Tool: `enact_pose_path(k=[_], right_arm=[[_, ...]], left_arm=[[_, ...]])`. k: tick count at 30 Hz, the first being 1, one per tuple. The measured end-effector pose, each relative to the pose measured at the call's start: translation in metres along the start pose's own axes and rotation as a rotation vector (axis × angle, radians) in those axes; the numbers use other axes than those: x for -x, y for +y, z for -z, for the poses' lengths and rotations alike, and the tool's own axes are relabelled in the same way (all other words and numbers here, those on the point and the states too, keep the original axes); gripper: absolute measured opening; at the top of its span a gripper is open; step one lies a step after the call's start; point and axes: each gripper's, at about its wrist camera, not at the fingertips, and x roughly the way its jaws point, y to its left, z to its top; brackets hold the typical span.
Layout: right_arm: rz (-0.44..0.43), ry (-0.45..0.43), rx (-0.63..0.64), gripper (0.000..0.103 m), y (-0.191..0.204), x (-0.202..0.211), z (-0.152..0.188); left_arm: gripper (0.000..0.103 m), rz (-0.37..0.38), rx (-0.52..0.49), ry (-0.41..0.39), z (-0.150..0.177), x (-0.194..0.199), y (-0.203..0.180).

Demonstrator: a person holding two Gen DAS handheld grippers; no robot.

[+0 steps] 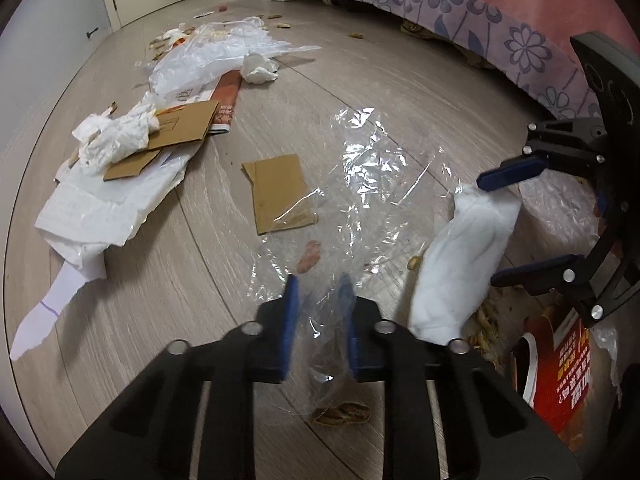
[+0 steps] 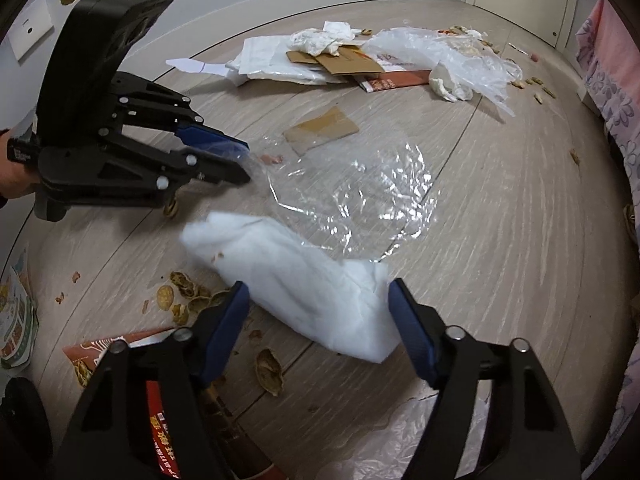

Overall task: Collect trash
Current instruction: 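Close the left tool on the plastic film while the right tool grasps the white tissue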

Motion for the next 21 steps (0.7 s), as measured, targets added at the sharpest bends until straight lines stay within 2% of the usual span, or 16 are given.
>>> enact_pose_path(k=[7,12,14,15,21], right_arm=[[-0.011,0.033,0.007,0.042,0.000,-0.003,0.005],[-0.005,0.046,-0.020,0.033,-0.005,-0.004,0.003],[0.006,0.048,-0.024,0.026,-0.006,-0.004,0.003],[0.008,0.050,-0.032,0.016,-0.008,-0.004,0.003],[0.018,0.017,-0.042,0.010,-0.010,0.005,0.001]], left_arm=[[0.005,0.019,0.013,0.005,0.001,0.001,0.000],[0.003,0.050,0.009,0.015,0.001,0.001,-0.002],[0.003,0.070,0.008,0.016,0.001,0.002,-0.001],[0.003,0.078,0.007,0.018,0.001,0.002,-0.001],[0.002,0.085,0.017,0.008,-0.002,0.003,-0.001]])
